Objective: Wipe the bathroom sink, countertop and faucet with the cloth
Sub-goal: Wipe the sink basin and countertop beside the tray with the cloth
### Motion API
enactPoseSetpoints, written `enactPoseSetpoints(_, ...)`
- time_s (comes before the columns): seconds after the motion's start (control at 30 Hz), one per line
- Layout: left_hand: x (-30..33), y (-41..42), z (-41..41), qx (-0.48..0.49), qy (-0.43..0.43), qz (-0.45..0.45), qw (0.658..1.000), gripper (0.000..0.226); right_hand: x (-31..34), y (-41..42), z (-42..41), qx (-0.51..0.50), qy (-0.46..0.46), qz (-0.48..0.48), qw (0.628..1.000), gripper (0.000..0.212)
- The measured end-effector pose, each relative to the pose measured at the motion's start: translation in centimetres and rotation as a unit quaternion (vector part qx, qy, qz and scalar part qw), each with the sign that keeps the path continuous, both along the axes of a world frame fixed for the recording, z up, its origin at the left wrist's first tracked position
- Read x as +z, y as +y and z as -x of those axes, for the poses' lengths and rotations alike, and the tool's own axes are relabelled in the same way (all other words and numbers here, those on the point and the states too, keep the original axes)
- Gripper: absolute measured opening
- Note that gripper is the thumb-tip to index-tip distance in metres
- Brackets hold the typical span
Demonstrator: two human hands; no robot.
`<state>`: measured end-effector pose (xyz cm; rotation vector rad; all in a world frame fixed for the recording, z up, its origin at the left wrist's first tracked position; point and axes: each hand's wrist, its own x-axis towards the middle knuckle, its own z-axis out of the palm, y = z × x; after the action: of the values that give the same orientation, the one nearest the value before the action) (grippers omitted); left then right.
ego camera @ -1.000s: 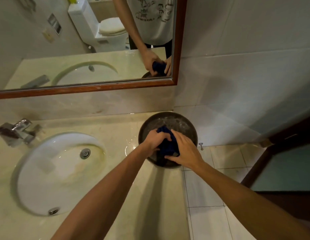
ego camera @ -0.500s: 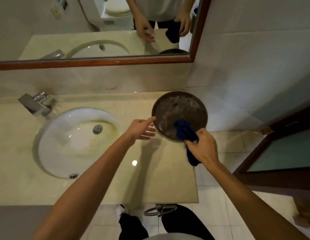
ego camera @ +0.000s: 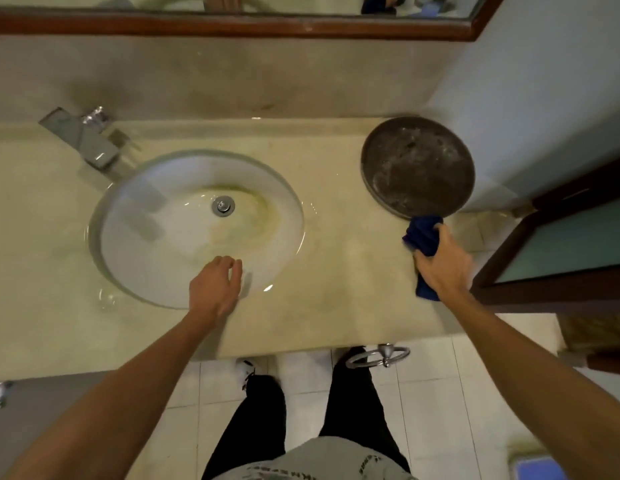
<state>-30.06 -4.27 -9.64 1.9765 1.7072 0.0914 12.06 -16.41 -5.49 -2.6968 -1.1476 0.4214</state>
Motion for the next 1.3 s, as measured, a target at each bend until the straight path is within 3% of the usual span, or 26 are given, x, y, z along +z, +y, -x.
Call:
enactPoseSetpoints(0.13,-0.8,-0.3,0.8,0.081,-0.119,0.0,0.99,0.036,-0.5,0.7,3.1,-0.002,-0.032,-0.004,0.999,0.054)
enactPoseSetpoints(0.37,-1.6,0.1,1.1,0.123,-0.171,-0.002,0.978,0.033,-1.0,3.0,10.4,-0.006,-0.039,-0.011,0.999,0.051)
enactPoseSetpoints(0.67,-1.5,1.7,1.6,0.252,-0.302,0.051,0.918,0.045,-1.3,9.2,24.6,0.02,0.042,-0.065,0.997,0.044)
enactPoseSetpoints(0.8,-1.0,2.6,2.3,0.34,-0.323,0.108,0.876,0.049,-0.7,12.3,29.2,0.041,0.152,-0.077,0.985,0.031)
enactPoseSetpoints(0.9,-1.0,3.2,2.8,0.367,-0.32,0.165,0.858,0.056,0.3,13.6,30.0,0.009,0.335,-0.128,0.933,0.02)
enactPoseSetpoints(0.97,-0.9,3.3,2.8,0.357,-0.309,0.185,0.862,0.058,1.7,12.9,28.1,-0.007,0.397,-0.176,0.901,0.017)
enactPoseSetpoints(1.03,-1.0,3.2,2.5,0.339,-0.3,0.202,0.868,0.057,3.3,10.9,24.4,0.008,0.38,-0.217,0.899,0.02)
enactPoseSetpoints(1.1,-1.0,3.1,2.5,0.315,-0.276,0.206,0.885,0.059,4.4,8.0,19.0,0.039,0.293,-0.227,0.928,0.022)
enactPoseSetpoints(1.2,-1.6,3.1,2.5,0.285,-0.247,0.195,0.905,0.063,4.7,2.6,10.1,0.052,0.126,-0.174,0.975,0.036)
enactPoseSetpoints(1.3,-1.9,3.1,2.1,0.276,-0.233,0.195,0.912,0.063,4.3,-2.2,3.3,0.021,0.05,-0.109,0.993,0.044)
